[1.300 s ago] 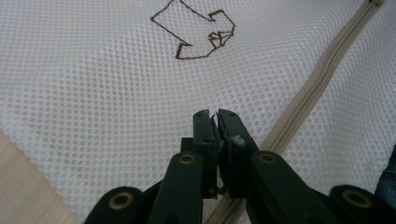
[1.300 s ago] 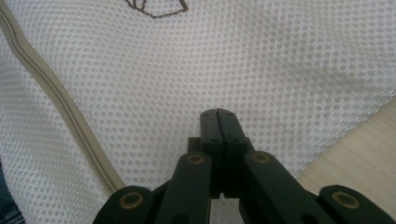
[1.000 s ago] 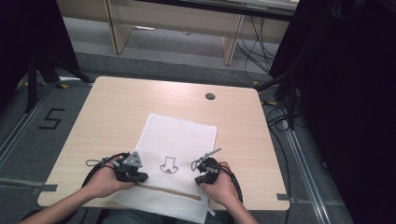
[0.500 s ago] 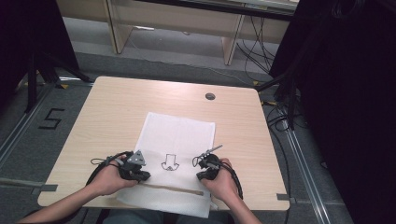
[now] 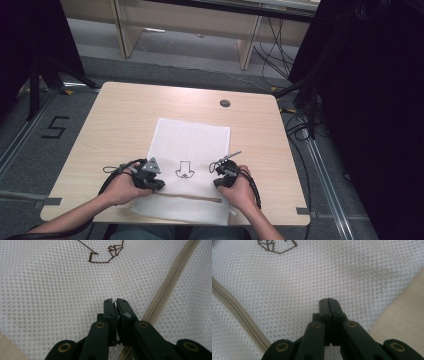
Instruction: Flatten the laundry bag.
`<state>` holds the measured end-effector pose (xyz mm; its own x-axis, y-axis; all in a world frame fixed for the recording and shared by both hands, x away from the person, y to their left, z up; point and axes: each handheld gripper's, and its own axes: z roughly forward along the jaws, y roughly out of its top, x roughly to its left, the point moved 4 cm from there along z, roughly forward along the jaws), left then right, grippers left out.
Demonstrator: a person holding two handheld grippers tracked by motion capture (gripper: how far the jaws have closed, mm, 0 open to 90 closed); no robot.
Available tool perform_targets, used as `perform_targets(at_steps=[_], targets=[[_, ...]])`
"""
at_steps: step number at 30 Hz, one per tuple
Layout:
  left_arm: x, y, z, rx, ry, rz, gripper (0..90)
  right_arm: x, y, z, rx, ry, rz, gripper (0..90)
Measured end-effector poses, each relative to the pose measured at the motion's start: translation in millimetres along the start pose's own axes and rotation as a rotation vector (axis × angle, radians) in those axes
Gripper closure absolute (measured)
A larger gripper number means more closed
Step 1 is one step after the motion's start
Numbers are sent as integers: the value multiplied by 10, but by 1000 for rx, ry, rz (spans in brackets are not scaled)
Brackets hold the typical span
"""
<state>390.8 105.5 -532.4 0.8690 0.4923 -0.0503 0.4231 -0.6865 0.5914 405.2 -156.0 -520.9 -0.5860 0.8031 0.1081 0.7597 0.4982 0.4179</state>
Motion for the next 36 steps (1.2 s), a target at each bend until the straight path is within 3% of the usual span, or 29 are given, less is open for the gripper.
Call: perform_targets(at_steps=[5, 11, 13, 18, 19, 21, 23, 29, 34, 36], targets=[[20, 18, 8, -4, 3, 18, 856, -48, 16, 3, -11, 2, 18, 900], [16, 19, 16, -6, 3, -6, 855, -91, 32, 13, -27, -2, 21, 900], [16, 21, 20, -9, 2, -8, 854, -91, 31, 8, -22, 6, 46, 900], [4, 55, 44, -12, 10, 11, 852, -130, 49, 23, -54, -10, 29, 900], [-4, 55, 48, -15, 12, 6, 851, -117, 43, 16, -44, -5, 52, 900], [10, 51, 39, -14, 11, 26, 850, -134, 44, 21, -53, -8, 43, 900], [1, 43, 39, -14, 10, 1, 849, -133, 43, 21, -52, -10, 41, 897], [-5, 28, 22, -18, 9, 20, 832, -141, 28, 4, -53, -7, 44, 845], [8, 7, -15, -34, 10, 32, 775, -185, 51, -168, -133, -26, 50, 787], [-22, 24, -22, -89, 13, -15, 753, -208, 35, -251, -158, -30, 61, 756]])
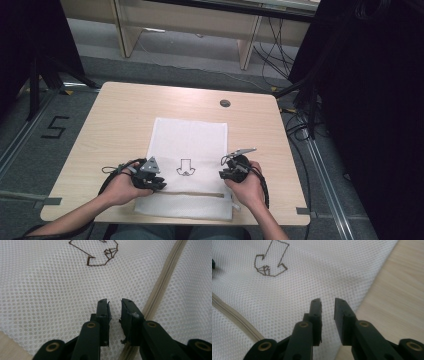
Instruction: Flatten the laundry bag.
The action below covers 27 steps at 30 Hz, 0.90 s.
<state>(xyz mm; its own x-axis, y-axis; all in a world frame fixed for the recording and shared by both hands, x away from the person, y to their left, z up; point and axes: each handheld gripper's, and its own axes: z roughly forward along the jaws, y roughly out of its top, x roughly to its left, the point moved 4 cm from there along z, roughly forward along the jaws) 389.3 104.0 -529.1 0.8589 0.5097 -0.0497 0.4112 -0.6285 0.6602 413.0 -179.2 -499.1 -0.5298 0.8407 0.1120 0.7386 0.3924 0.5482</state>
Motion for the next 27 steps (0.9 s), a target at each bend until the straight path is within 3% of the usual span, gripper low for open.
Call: perform_targets(at_steps=[2, 3, 6, 7, 8, 10, 12, 15, 16, 17, 19, 20, 22, 24, 27], targets=[[-10, 12, -30, -28, -7, -20, 714, -28, -42, -78, -25, 6, 11, 732], [1, 19, -48, -37, 1, 1, 695, -40, -69, -100, -27, 8, 17, 721], [12, 27, -64, -63, 23, -11, 623, -84, -136, -125, -13, 9, 14, 691], [20, 39, -70, -76, 22, -3, 597, -87, -167, -133, 11, 13, 33, 687], [25, 44, -68, -85, 34, -21, 575, -114, -178, -124, 3, 16, 19, 682], [40, 57, -66, -97, 32, -19, 541, -114, -205, -138, 22, 19, 47, 672], [38, 61, -64, -104, 30, -15, 512, -143, -212, -133, 11, 14, 36, 653], [21, 48, -50, -101, 40, -35, 489, -132, -235, -158, 15, 18, 69, 645], [24, 47, -53, -100, 44, -29, 485, -155, -244, -161, 7, 10, 48, 645], [26, 48, -58, -100, 46, -22, 483, -152, -252, -175, 9, 6, 59, 645], [24, 55, -67, -112, 45, -37, 477, -154, -251, -181, -20, 2, 78, 645], [37, 57, -75, -112, 61, -38, 473, -166, -255, -195, -16, 7, 66, 644], [40, 59, -72, -120, 49, -54, 473, -177, -261, -218, -18, -2, 72, 646], [55, 63, -68, -123, 50, -42, 469, -187, -271, -236, -17, -5, 68, 660], [54, 64, -61, -123, 49, -56, 464, -206, -288, -254, -12, -21, 40, 690]])
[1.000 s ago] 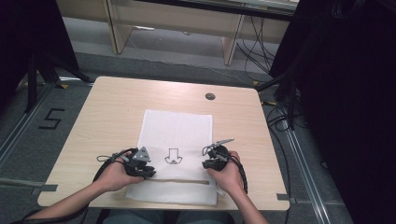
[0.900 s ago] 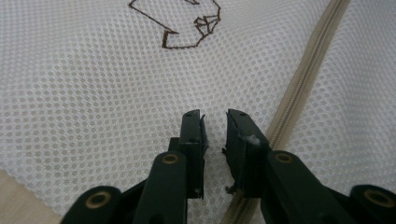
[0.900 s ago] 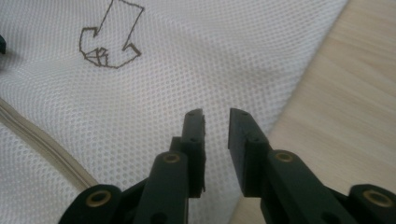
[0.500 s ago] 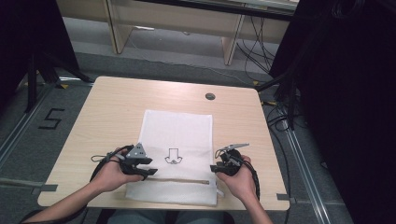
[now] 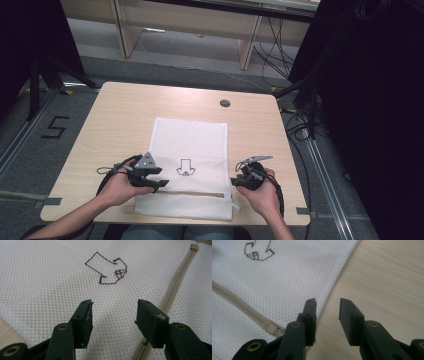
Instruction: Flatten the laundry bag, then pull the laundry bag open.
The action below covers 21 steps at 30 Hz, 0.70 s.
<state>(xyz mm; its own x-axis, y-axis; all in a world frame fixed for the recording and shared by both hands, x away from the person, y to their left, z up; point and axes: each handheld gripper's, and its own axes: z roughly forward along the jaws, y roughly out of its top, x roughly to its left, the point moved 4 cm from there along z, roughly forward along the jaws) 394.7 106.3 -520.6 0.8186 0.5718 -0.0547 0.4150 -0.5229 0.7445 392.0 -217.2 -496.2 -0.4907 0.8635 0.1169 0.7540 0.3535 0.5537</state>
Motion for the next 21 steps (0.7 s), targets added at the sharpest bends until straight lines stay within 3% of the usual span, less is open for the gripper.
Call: perform_targets(at_steps=[2, 3, 4, 6, 7, 8, 9, 10, 12, 14, 16, 17, 19, 20, 21], targets=[[-12, 11, 12, -19, -1, -23, 462, -2, -6, -13, 1, -4, -1, 710], [-10, 5, -3, 1, -4, -26, 461, -16, -8, -18, 3, -4, -19, 719], [-12, 5, 1, -7, -7, -33, 470, -7, -4, -23, 1, -5, -5, 728], [-3, 5, -4, -9, -5, -18, 476, 5, -2, -18, -23, 0, 9, 753], [-6, 6, -4, -14, -6, -27, 476, -1, -10, -53, 17, -3, -8, 764], [-2, 9, -9, -14, -5, -19, 476, -2, -9, -59, 23, 3, -24, 780], [4, 15, -13, -13, 8, -16, 476, 20, -12, -65, 32, 1, 0, 792], [4, 19, -11, -17, 0, -15, 478, 6, -16, -64, 37, 10, -35, 803], [0, 25, 4, -25, -1, -21, 484, 32, -16, -71, 46, 18, -14, 824], [-13, 28, 14, -24, -3, -23, 490, 28, -11, -61, 36, 22, -39, 837], [-16, 33, 16, -23, -2, -7, 493, 33, -19, -67, 44, 28, -44, 849], [-22, 36, 18, -26, -1, -3, 494, 52, -27, -75, 64, 30, -22, 855], [-24, 42, 6, -25, 2, 11, 497, 35, -34, -60, 67, 24, -36, 874], [-56, 45, 17, -44, -6, -24, 497, 31, -38, -60, 79, 20, -39, 881], [-40, 44, 9, -33, -10, 13, 497, 56, -43, -63, 83, 35, -12, 892]])
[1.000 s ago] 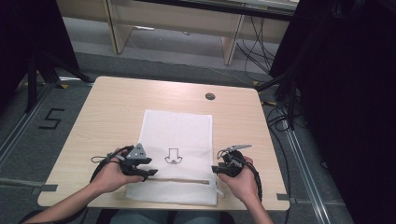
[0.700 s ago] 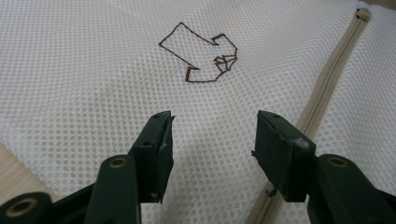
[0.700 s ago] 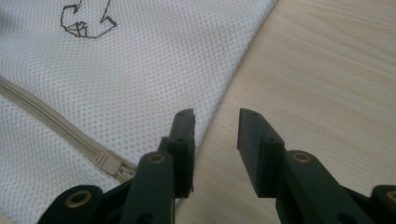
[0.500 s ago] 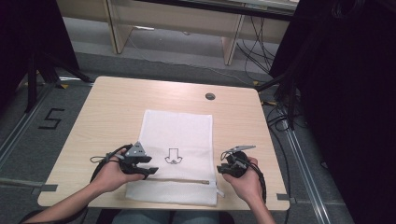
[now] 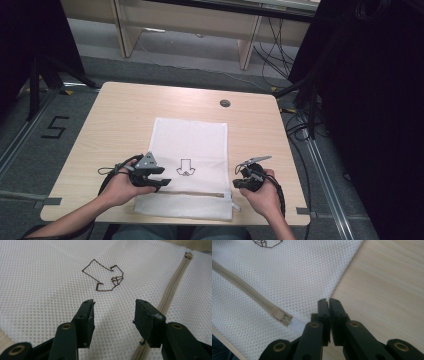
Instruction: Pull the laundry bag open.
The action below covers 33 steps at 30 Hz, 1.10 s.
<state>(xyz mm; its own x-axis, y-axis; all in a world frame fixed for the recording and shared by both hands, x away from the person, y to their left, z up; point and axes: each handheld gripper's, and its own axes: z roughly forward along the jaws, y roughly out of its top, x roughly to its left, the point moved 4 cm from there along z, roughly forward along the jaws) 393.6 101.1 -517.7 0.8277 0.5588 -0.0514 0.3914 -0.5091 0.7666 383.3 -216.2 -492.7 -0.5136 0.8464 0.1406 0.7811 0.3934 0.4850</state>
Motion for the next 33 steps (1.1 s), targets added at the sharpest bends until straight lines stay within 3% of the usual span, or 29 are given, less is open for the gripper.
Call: perform_targets(at_steps=[4, 5, 8, 9, 10, 11, 12, 14, 15, 17, 20, 21, 22, 29, 30, 33], targets=[[-22, -13, 12, -7, -11, -12, 497, 12, 5, -14, 10, 5, 17, 900], [-30, -6, 17, -19, -9, -18, 497, 0, 11, -9, 11, -6, 2, 900], [-19, 27, 1, -18, 5, 13, 497, 10, 18, 13, 12, 8, -3, 900], [-48, 50, 10, -31, 2, -10, 497, 27, 10, 11, 27, 11, 21, 900], [-34, 58, 2, -21, 2, 22, 497, 8, -1, 35, 16, 13, -9, 900], [-65, 77, 19, -39, 3, -12, 498, 36, -3, 23, 34, 17, 26, 900], [-66, 91, 22, -38, 1, 5, 498, 34, -12, 29, 42, 22, 27, 900], [-105, 129, 44, -49, -12, 21, 497, 37, -23, 39, 57, 22, 30, 900], [-122, 140, 46, -43, -17, 19, 497, 38, -25, 57, 51, 42, 4, 900], [-159, 165, 66, -42, -27, 28, 497, 64, -37, 61, 69, 45, 27, 900], [-257, 217, 118, -42, -63, 45, 498, 89, -47, 89, 83, 64, 10, 900], [-289, 237, 133, -31, -78, 60, 499, 132, -57, 88, 102, 75, 45, 900], [-344, 261, 165, -42, -91, 51, 500, 111, -56, 102, 94, 74, 3, 900], [-576, 472, 368, -21, -153, 161, 537, 158, -113, 160, 143, 92, -11, 900], [-610, 496, 390, -30, -160, 153, 545, 162, -124, 169, 148, 84, 3, 900], [-710, 565, 470, -18, -186, 193, 594, 152, -123, 189, 146, 97, -24, 900]])
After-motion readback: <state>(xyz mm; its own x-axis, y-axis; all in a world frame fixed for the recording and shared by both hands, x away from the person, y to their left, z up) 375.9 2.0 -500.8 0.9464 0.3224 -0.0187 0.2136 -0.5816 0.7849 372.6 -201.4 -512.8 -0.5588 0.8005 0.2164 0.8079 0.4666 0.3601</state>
